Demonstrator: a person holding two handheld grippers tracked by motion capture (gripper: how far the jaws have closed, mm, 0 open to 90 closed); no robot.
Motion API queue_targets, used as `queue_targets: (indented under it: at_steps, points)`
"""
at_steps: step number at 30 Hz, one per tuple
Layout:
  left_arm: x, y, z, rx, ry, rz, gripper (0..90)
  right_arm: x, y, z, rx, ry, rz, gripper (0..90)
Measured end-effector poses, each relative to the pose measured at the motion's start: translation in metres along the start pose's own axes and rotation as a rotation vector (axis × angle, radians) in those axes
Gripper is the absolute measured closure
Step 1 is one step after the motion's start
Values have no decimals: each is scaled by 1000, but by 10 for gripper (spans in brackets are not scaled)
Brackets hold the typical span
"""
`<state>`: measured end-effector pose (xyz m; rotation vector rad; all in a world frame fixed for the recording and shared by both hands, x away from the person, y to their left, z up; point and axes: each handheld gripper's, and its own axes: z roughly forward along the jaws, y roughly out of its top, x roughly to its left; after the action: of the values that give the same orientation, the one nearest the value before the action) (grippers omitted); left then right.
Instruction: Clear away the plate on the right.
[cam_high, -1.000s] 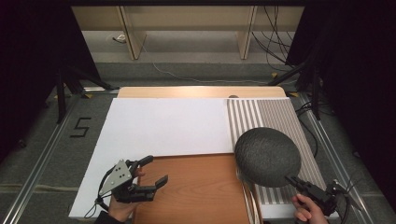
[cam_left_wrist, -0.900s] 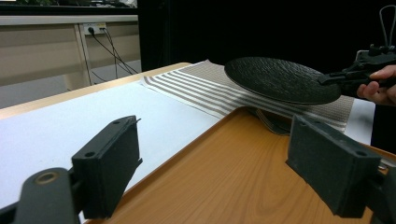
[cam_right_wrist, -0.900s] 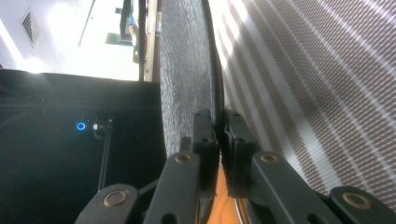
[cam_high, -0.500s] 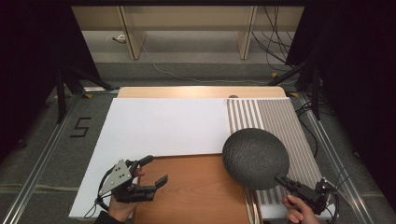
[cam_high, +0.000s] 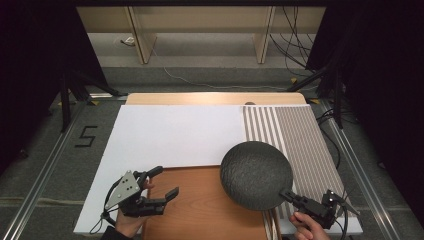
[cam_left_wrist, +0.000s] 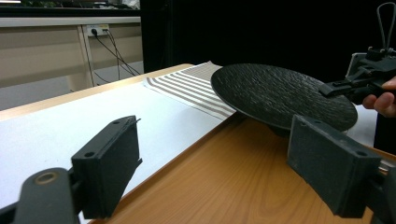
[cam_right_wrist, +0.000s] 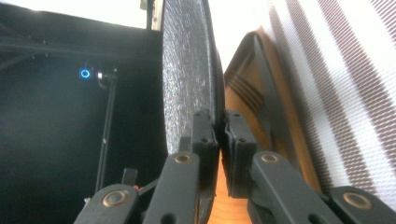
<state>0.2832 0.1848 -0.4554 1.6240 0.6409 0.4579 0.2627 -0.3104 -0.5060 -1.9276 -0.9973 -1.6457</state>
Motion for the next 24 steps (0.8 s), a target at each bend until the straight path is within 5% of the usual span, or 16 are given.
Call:
queue_targets:
  at_steps: [24]
  points:
    - [1, 1, -3, -16, 15, -4, 167, 4, -38, 40, 201, -14, -33, 847]
